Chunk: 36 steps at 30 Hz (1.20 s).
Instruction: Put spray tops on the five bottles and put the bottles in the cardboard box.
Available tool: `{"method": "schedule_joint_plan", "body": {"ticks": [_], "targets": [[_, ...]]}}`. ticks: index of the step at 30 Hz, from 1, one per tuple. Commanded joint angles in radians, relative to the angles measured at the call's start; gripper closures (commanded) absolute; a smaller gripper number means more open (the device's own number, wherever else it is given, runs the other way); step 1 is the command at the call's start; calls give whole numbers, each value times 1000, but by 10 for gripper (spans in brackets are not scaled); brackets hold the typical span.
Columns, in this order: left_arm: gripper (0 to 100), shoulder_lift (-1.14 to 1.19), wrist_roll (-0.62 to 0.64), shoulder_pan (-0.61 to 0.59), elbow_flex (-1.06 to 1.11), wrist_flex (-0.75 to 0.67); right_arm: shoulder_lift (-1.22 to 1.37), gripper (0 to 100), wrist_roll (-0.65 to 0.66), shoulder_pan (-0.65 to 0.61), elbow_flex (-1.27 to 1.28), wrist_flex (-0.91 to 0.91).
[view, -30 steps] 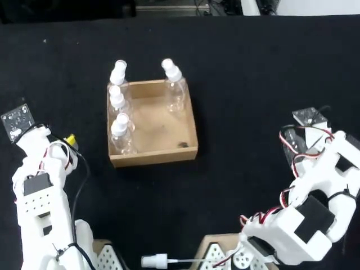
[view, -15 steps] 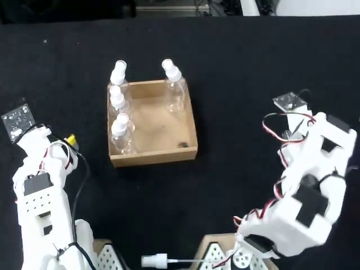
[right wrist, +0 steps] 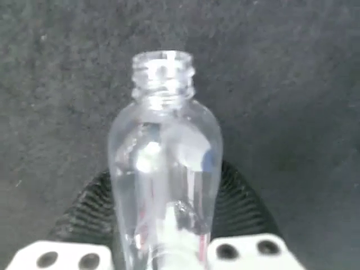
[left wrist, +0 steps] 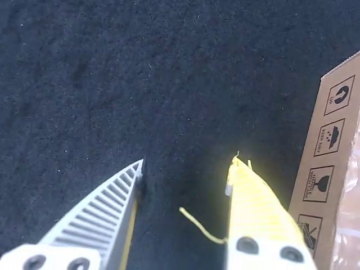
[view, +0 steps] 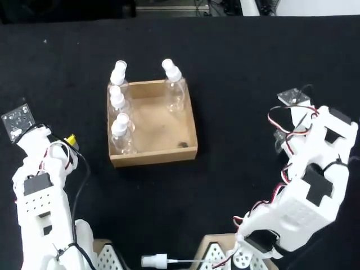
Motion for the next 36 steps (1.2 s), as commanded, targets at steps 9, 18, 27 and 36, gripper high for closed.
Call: {"method": "schedule_joint_plan", "body": {"ticks": [9, 18, 27, 36], "targets": [[782, -14, -460, 134, -590, 671, -374, 988, -192, 92, -65, 54], [784, -11, -806, 645, -797, 1126, -403, 985, -186, 144, -67, 52], [784, -12, -801, 1253, -478, 1059, -401, 986, -184, 302, -182, 58], [758, -3, -632, 1463, -202, 724, -401, 987, -137, 368, -189, 60]]}}
